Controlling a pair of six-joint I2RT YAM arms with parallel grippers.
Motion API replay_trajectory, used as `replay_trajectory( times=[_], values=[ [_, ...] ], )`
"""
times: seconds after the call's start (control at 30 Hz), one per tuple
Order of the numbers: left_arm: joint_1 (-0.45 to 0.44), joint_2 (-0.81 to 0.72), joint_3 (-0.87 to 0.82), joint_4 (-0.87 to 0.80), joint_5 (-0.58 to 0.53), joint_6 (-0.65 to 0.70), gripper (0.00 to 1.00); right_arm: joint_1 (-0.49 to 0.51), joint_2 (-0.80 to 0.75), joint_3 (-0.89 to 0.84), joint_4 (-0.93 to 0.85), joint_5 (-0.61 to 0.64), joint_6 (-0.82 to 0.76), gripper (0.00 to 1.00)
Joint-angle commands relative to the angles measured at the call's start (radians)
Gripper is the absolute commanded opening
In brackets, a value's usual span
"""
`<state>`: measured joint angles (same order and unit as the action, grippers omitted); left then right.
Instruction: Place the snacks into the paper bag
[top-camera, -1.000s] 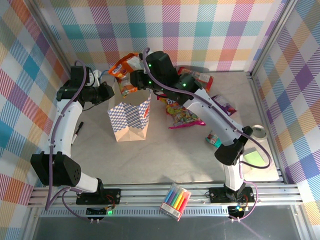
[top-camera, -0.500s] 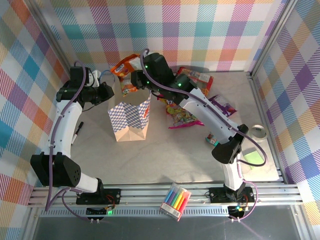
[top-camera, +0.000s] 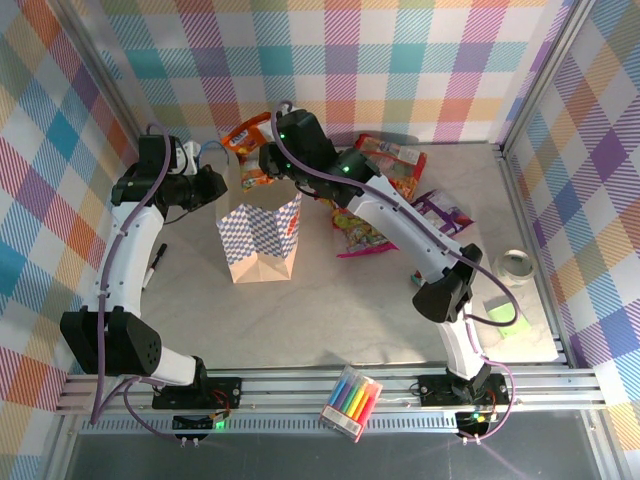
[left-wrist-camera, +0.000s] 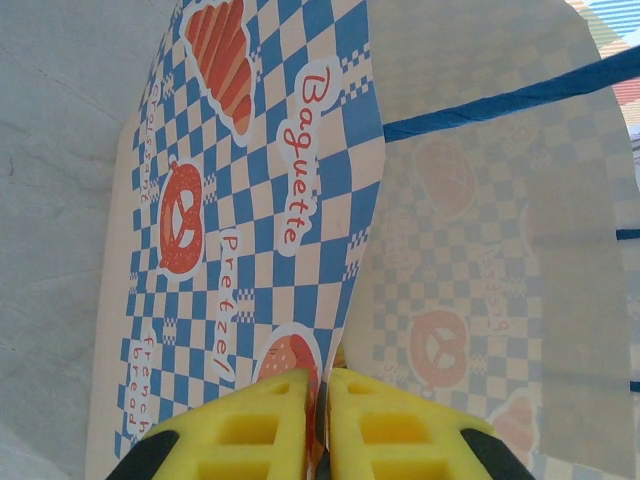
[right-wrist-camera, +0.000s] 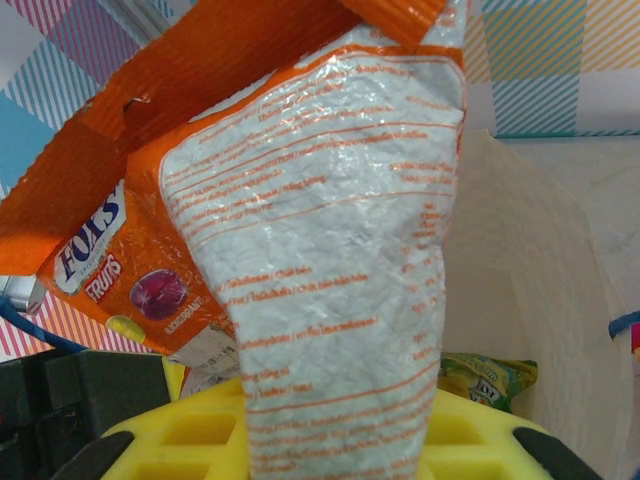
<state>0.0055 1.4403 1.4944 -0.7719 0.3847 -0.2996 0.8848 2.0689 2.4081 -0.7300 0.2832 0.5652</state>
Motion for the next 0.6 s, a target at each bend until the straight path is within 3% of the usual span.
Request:
replay_trajectory(
  times=[0.0, 0.57],
  values=[
    [0.014, -0.017, -0.019, -0.017, 0.012, -0.013, 0.13, 0.002, 0.011, 0.045, 0.020, 0.029, 0.012, 0.27],
    [0.022, -0.027, -0.033, -0.003, 0.021, -0.015, 0.13, 0.003, 0.066, 0.045, 0.006, 0.028, 0.001, 0.28]
  ],
)
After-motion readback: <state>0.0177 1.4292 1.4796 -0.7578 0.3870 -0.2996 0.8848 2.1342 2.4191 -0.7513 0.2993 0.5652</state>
